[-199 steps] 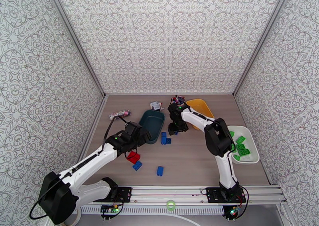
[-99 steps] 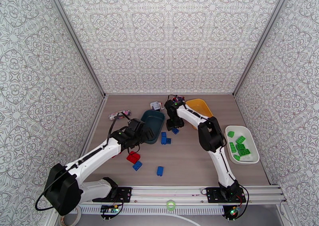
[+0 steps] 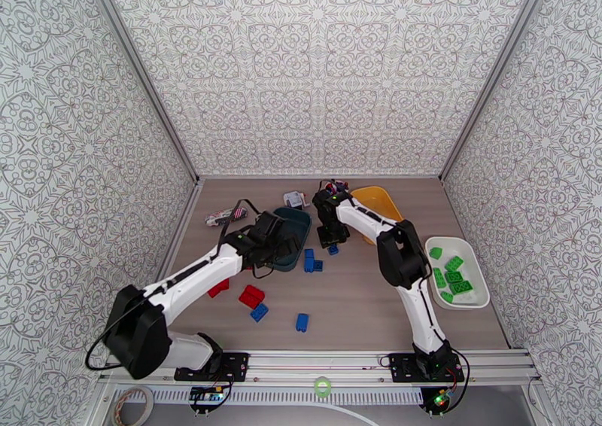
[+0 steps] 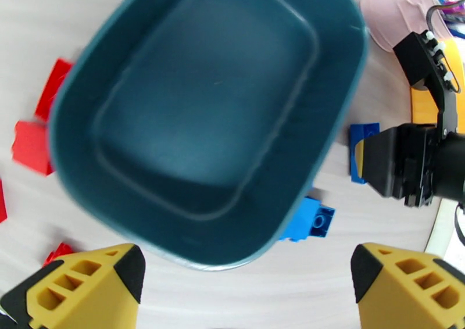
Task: Sort the legos into containers by color
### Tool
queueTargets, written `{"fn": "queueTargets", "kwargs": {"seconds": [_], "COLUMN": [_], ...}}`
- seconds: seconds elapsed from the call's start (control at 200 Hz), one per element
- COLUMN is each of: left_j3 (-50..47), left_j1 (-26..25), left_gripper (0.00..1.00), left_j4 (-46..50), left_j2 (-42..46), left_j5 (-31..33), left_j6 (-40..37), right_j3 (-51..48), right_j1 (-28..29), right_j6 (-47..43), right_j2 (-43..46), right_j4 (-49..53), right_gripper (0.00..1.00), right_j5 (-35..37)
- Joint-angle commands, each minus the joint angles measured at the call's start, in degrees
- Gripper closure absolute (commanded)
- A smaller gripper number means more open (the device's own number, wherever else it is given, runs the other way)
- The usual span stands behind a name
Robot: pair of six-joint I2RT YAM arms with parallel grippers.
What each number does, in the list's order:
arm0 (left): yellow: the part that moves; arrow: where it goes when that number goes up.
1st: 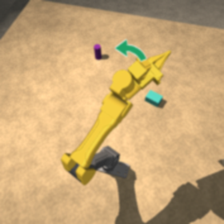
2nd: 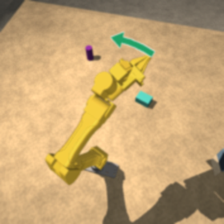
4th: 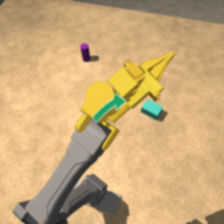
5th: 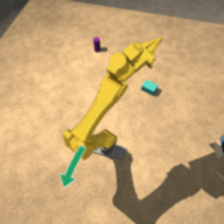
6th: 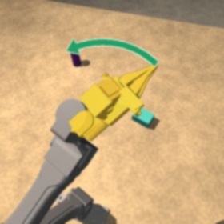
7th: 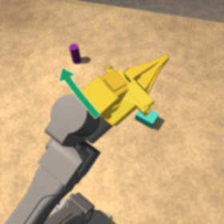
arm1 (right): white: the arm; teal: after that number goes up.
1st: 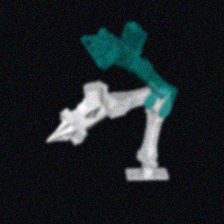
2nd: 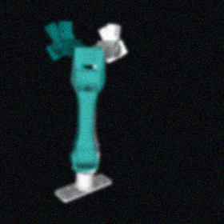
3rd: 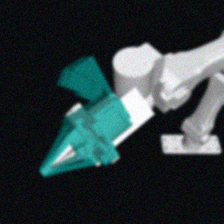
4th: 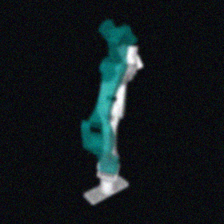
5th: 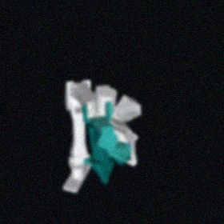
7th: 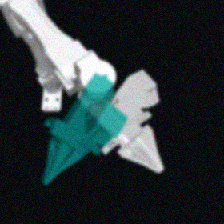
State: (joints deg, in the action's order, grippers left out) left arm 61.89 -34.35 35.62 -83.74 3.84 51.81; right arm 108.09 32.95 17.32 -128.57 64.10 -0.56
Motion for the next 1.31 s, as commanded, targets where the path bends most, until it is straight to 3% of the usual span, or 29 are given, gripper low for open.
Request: {"fn": "queueTargets", "kwargs": {"seconds": [0.0, 0.165, 0.385, 0.585, 0.775, 0.95, 1.3], "left_j3": [5.06, 12.17, 26.08, 41.59, 51.43, 50.11, 28.73], "left_j1": [-1.30, -2.80, -4.85, -8.42, -12.13, -13.45, -12.46], "left_gripper": [0.01, 0.01, 0.01, 0.01, 0.01, 0.01, 0.01], "left_j4": [-1.60, -3.72, -2.81, 2.14, 7.88, 9.79, 6.19], "left_j2": [-3.55, -8.98, -19.52, -30.33, -36.11, -34.53, -18.62], "left_j5": [-1.61, -3.83, -9.35, -13.11, -11.80, -8.55, -0.27], "left_j6": [-3.59, -6.09, -11.57, -16.82, -19.92, -20.64, -14.20], "right_j3": [-2.65, -6.53, -8.97, -5.68, 0.03, 1.59, -10.73], "right_j1": [-2.01, -5.80, -15.52, -22.97, -24.86, -24.86, -22.14], "right_j6": [2.52, 4.58, 5.95, 6.48, 6.50, 6.45, 8.21], "right_j2": [7.76, 14.95, 21.45, 19.85, 15.06, 14.87, 24.81], "right_j4": [-1.37, -1.92, -1.35, 0.87, 3.70, 4.23, 0.16], "right_gripper": [0.65, 0.66, 0.67, 0.66, 0.54, 0.39, 0.36], "right_j5": [-1.48, -2.17, -3.06, -4.00, -3.80, -4.18, -7.99]}}
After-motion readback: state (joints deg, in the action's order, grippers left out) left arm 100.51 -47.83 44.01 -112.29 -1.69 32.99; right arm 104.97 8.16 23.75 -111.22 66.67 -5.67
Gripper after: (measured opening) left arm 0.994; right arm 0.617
